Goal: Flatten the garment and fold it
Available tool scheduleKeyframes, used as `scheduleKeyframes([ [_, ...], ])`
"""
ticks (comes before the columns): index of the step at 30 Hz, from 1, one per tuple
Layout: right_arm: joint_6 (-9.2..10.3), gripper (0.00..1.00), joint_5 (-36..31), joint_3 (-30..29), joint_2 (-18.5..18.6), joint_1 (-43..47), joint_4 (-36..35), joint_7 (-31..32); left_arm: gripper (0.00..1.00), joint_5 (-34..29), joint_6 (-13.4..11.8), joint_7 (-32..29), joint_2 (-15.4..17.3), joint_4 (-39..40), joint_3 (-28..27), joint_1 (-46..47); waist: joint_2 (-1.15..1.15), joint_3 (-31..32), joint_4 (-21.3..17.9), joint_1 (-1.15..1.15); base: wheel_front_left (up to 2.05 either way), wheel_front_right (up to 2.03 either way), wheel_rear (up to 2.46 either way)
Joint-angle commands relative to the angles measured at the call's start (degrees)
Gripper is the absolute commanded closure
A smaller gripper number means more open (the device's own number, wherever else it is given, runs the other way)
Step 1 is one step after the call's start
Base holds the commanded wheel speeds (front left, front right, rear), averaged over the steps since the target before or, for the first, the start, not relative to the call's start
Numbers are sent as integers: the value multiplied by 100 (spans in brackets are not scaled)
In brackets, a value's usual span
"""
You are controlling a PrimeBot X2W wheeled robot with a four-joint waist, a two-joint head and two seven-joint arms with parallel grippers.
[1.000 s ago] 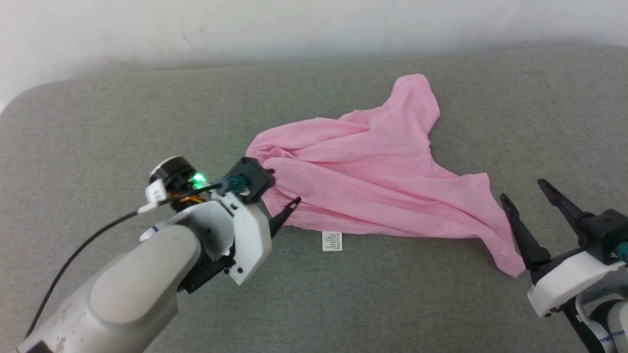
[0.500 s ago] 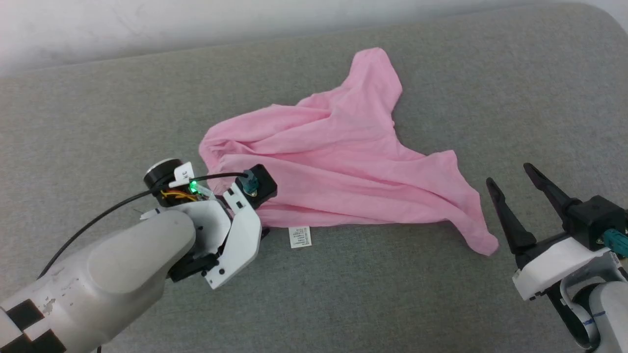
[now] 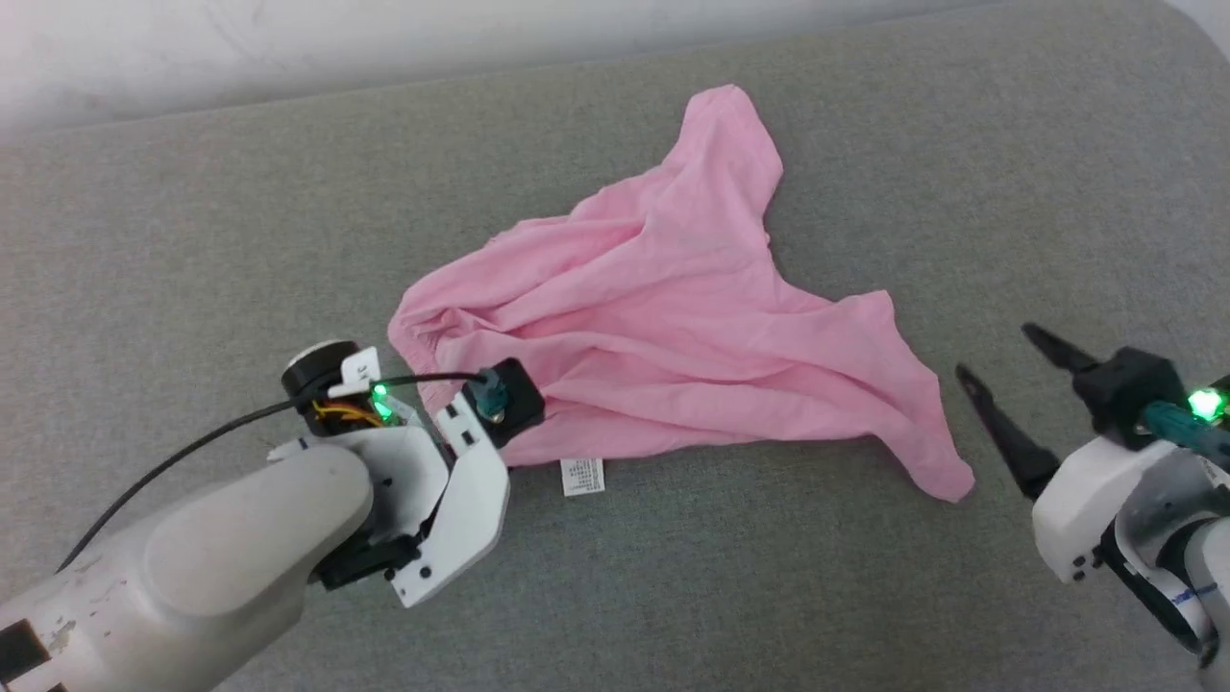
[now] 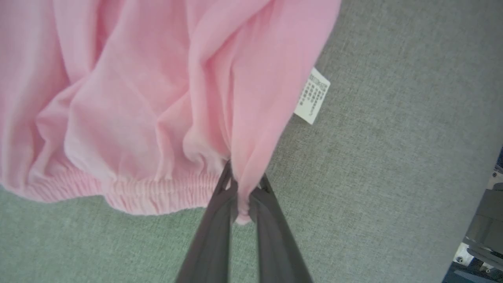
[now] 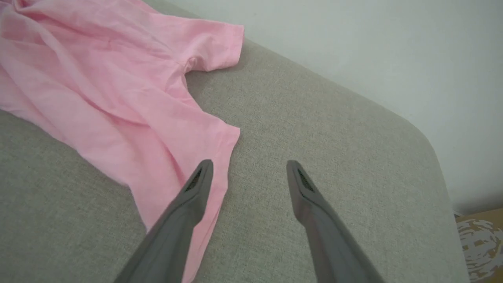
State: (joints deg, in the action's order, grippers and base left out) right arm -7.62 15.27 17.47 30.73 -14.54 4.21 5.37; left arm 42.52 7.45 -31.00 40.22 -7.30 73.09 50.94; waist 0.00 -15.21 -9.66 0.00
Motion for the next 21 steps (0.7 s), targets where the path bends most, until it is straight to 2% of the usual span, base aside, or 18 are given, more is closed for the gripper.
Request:
scheduleKeyframes([
  [1, 13, 0, 137, 132, 128, -125, -44, 218, 100, -36, 3, 72, 55, 43, 26, -100, 0, 52, 73, 0, 0, 0, 0],
  [6, 13, 0, 868, 909, 760, -456, -175, 1543, 100, -167, 3, 270, 59, 154, 26, -173, 0, 71, 219, 0, 0, 0, 0],
  [8, 13, 0, 1112, 1185, 905, -590, -83, 1937, 100, -175, 3, 331, 12, 156, 26, -176, 0, 53, 278, 0, 0, 0, 0],
  [13, 13, 0, 1670, 1708, 852, -974, 541, 2298, 100, -259, 3, 408, -71, 127, 26, -143, 0, -54, 377, 0, 0, 0, 0],
  [20, 13, 0, 2133, 2538, 527, -1173, 1594, 2259, 100, -335, 3, 583, -158, 54, 26, -122, 0, -132, 501, 0, 0, 0, 0],
  [21, 13, 12, 2215, 2662, 532, -1193, 1624, 2208, 100, -332, 3, 641, -158, 29, 26, -129, 0, -122, 505, 0, 0, 0, 0],
])
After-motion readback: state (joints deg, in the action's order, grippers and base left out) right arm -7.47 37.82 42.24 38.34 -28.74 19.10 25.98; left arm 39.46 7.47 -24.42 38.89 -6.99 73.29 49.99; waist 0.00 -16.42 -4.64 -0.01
